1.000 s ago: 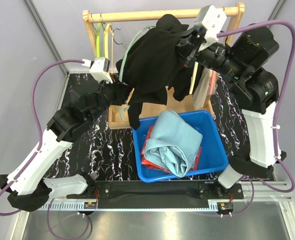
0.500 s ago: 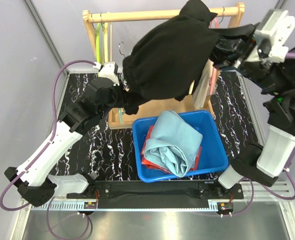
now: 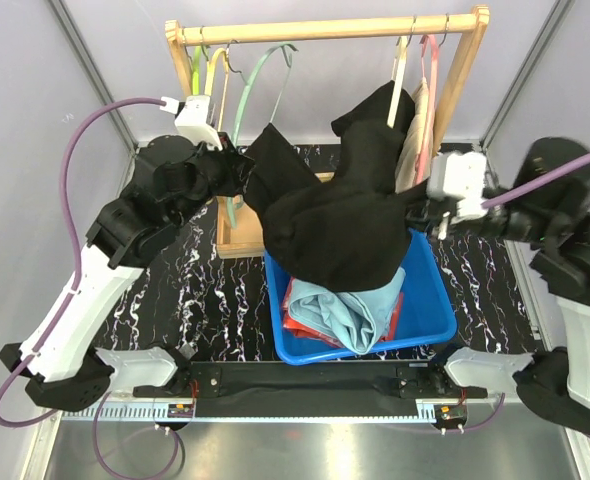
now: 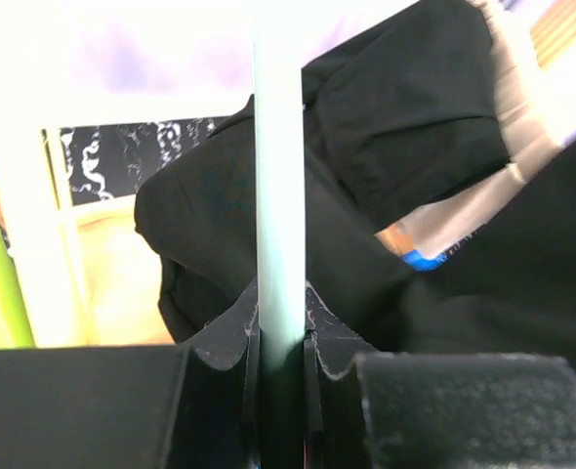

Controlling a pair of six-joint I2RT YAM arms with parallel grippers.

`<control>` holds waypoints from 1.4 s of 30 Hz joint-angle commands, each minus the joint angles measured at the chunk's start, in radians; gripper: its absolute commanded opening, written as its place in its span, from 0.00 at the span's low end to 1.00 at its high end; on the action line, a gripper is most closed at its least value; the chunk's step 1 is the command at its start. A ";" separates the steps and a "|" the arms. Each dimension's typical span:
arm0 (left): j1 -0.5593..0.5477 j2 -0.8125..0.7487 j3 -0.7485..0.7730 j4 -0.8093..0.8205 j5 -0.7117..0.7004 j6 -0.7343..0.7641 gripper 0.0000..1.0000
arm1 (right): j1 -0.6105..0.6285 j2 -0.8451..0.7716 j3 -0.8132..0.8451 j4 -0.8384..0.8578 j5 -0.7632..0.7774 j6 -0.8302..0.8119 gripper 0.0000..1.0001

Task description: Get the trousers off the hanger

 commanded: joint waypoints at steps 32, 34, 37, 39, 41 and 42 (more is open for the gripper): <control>0.008 -0.060 0.034 0.147 0.200 0.045 0.00 | -0.347 -0.627 -1.176 -0.063 0.555 -0.134 0.16; 0.008 -0.065 0.031 0.147 0.199 0.044 0.00 | -0.354 -0.621 -1.183 -0.044 0.555 -0.112 0.27; 0.006 -0.073 0.019 0.154 0.206 0.036 0.00 | -0.355 -0.615 -1.151 -0.066 0.480 -0.113 0.70; 0.008 -0.076 0.007 0.167 0.214 0.028 0.00 | -0.355 -0.604 -1.099 -0.072 0.440 -0.111 0.97; 0.006 -0.079 -0.007 0.174 0.217 0.024 0.00 | -0.355 -0.582 -1.049 -0.080 0.376 -0.116 1.00; 0.006 -0.079 -0.010 0.177 0.220 0.022 0.00 | -0.355 -0.569 -0.994 -0.081 0.348 -0.119 1.00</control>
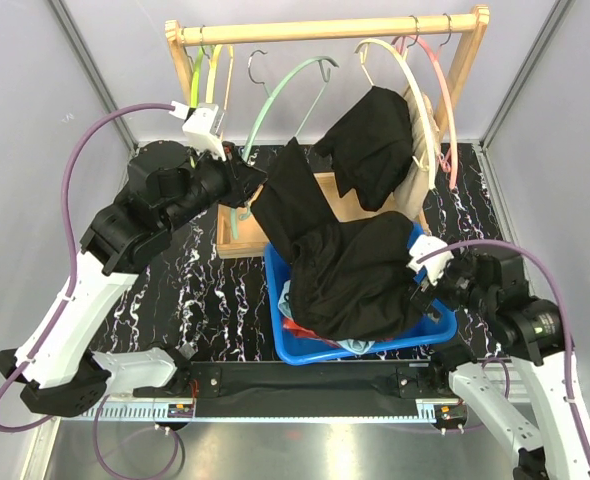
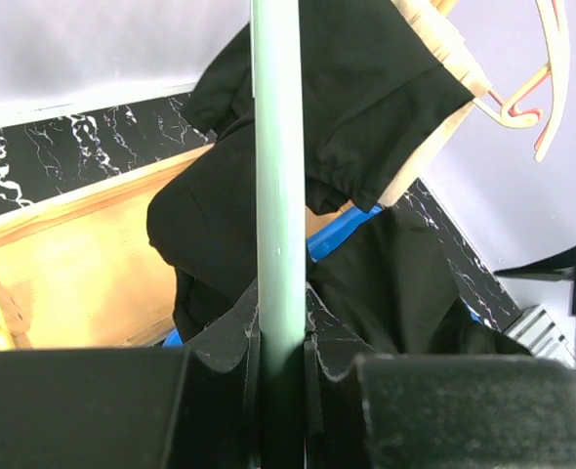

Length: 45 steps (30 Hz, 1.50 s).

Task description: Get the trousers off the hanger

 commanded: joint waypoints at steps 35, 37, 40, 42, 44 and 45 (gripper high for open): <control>0.002 -0.045 -0.046 0.232 -0.052 -0.192 0.00 | 0.609 0.802 0.548 0.732 0.130 0.463 0.98; 0.004 -0.050 -0.047 0.228 -0.059 -0.187 0.00 | 0.614 0.813 0.554 0.739 0.153 0.481 0.89; 0.004 -0.054 -0.052 0.226 -0.064 -0.172 0.00 | 0.609 0.799 0.561 0.733 0.164 0.483 0.40; 0.004 -0.056 -0.058 0.214 -0.085 -0.158 0.00 | 0.606 0.782 0.583 0.713 0.139 0.461 0.08; 0.004 -0.057 -0.066 0.188 -0.110 -0.128 0.00 | 0.594 0.739 0.610 0.685 0.090 0.422 0.00; 0.002 -0.057 -0.070 0.177 -0.139 -0.117 0.00 | 0.589 0.722 0.620 0.682 0.070 0.406 0.00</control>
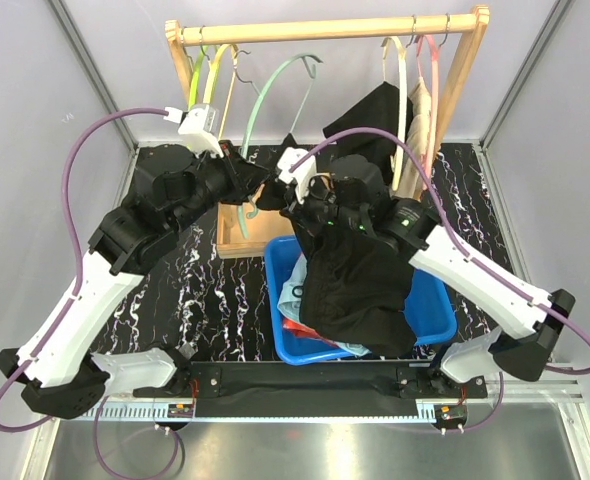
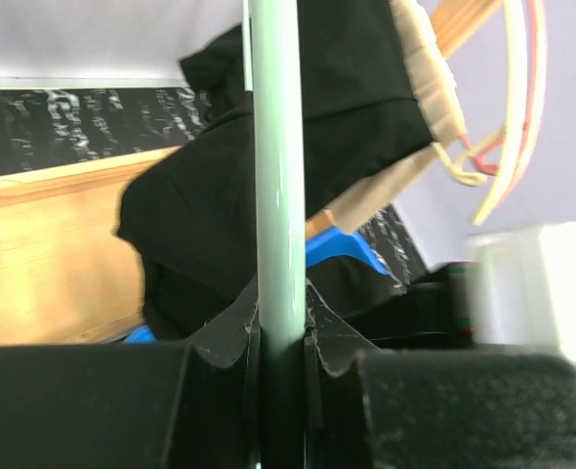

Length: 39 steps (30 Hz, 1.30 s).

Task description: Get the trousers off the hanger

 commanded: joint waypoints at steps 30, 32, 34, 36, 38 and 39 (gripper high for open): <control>0.005 0.052 0.192 -0.023 -0.161 0.203 0.00 | -0.356 -0.600 -0.464 -0.237 -0.281 -0.363 0.42; 0.005 0.065 0.204 -0.029 -0.177 0.203 0.00 | -0.356 -0.617 -0.486 -0.244 -0.296 -0.371 0.85; 0.008 0.077 0.215 -0.034 -0.189 0.197 0.00 | -0.358 -0.630 -0.497 -0.237 -0.311 -0.370 0.99; 0.027 0.104 0.238 -0.038 -0.189 0.182 0.00 | -0.358 -0.643 -0.513 -0.227 -0.318 -0.377 1.00; 0.045 0.118 0.252 -0.037 -0.175 0.172 0.00 | -0.362 -0.660 -0.527 -0.218 -0.325 -0.380 1.00; 0.066 0.138 0.267 -0.037 -0.160 0.166 0.00 | -0.367 -0.667 -0.533 -0.213 -0.333 -0.379 1.00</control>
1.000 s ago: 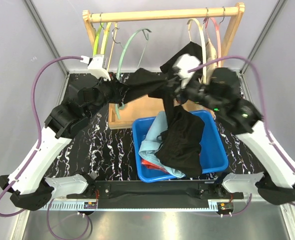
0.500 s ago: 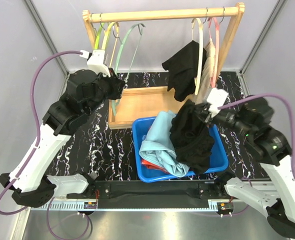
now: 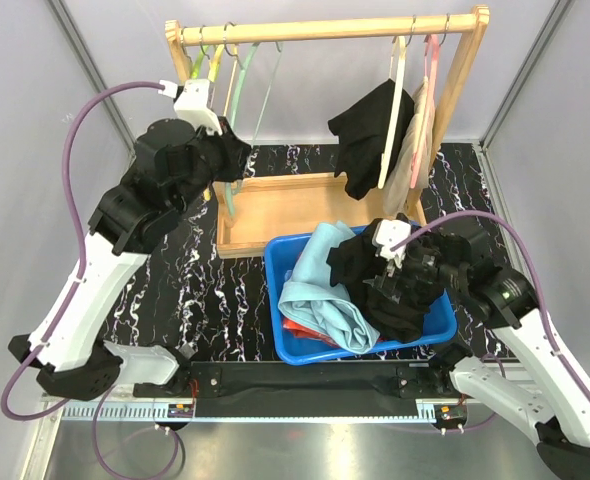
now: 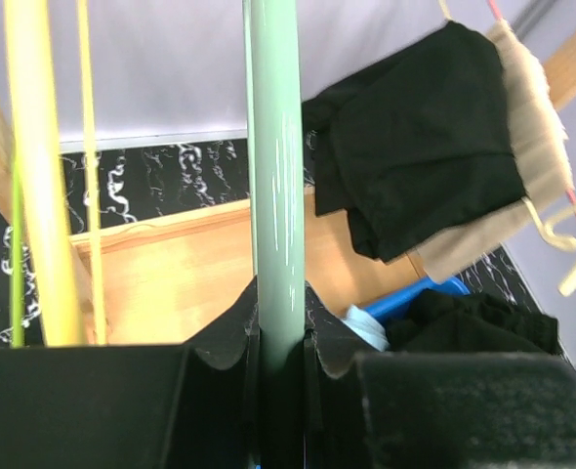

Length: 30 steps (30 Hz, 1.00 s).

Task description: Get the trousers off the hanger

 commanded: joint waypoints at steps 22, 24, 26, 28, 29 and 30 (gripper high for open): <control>0.216 0.121 0.123 -0.028 0.154 -0.144 0.21 | -0.244 -0.228 -0.190 0.255 -0.130 0.220 1.00; 0.216 0.107 0.155 -0.043 0.170 -0.156 0.41 | -0.255 -0.232 -0.195 0.265 -0.127 0.226 1.00; 0.216 0.095 0.175 -0.055 0.179 -0.167 0.66 | -0.268 -0.240 -0.198 0.272 -0.095 0.245 1.00; 0.216 0.076 0.209 -0.072 0.190 -0.181 0.78 | -0.272 -0.243 -0.204 0.288 -0.071 0.264 1.00; 0.216 0.070 0.218 -0.077 0.200 -0.183 0.81 | -0.277 -0.246 -0.207 0.289 -0.051 0.269 1.00; 0.216 0.064 0.228 -0.083 0.210 -0.190 0.83 | -0.278 -0.249 -0.210 0.300 -0.039 0.278 0.99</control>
